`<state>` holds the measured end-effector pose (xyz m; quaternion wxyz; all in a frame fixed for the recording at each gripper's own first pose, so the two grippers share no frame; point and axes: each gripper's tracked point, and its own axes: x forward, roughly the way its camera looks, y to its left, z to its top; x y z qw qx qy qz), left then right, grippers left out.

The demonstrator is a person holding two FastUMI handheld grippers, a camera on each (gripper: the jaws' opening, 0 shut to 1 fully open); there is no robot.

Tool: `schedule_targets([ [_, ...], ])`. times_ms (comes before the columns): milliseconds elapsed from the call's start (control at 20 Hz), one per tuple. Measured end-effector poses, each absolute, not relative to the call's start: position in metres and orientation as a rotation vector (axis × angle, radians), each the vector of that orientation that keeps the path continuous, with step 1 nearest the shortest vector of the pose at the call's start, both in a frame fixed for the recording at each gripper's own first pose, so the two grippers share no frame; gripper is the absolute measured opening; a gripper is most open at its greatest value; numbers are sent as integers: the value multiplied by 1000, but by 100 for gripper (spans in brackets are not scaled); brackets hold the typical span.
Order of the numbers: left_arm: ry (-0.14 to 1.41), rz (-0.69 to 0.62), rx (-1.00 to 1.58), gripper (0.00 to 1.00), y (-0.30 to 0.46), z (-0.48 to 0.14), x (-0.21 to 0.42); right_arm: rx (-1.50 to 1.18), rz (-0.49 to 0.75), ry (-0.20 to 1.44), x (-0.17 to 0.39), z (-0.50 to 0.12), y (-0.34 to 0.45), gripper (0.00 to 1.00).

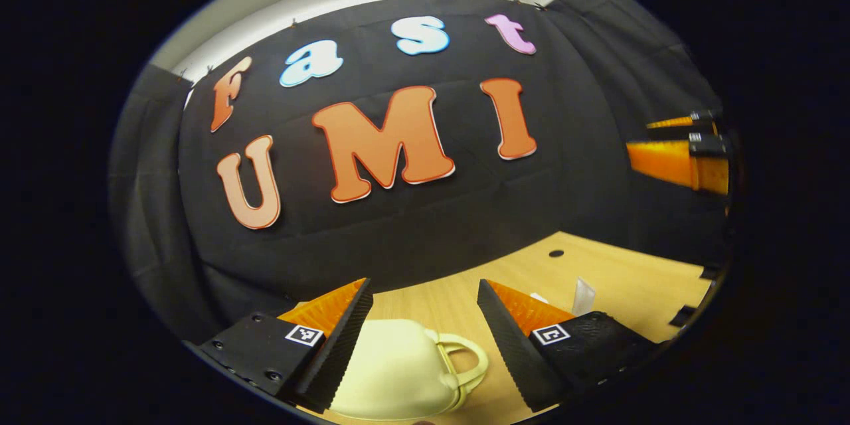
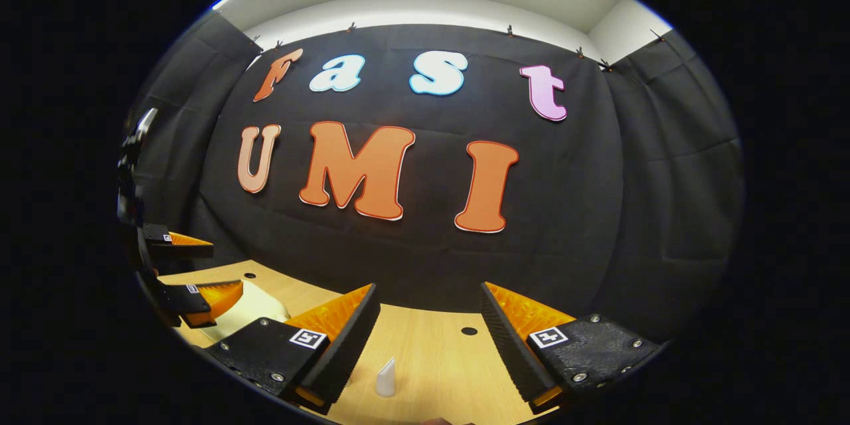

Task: First open the suitcase, pack the skin care products into it, and then close the suitcase.

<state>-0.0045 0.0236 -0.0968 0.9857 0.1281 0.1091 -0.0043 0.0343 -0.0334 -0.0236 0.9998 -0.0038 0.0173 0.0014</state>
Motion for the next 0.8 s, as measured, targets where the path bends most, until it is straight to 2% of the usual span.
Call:
schedule_targets([
  [150,260,-53,347,97,13,-133,-4,-26,-9,32,33,-26,-42,95],
  [200,274,-68,383,100,10,-145,-3,-26,-12,33,32,-26,-45,95],
  [250,297,-84,419,96,6,-161,-1,-25,-17,35,30,-28,-48,95],
  [800,520,-174,739,93,-10,-281,-1,-17,-87,51,31,-42,-100,95],
])
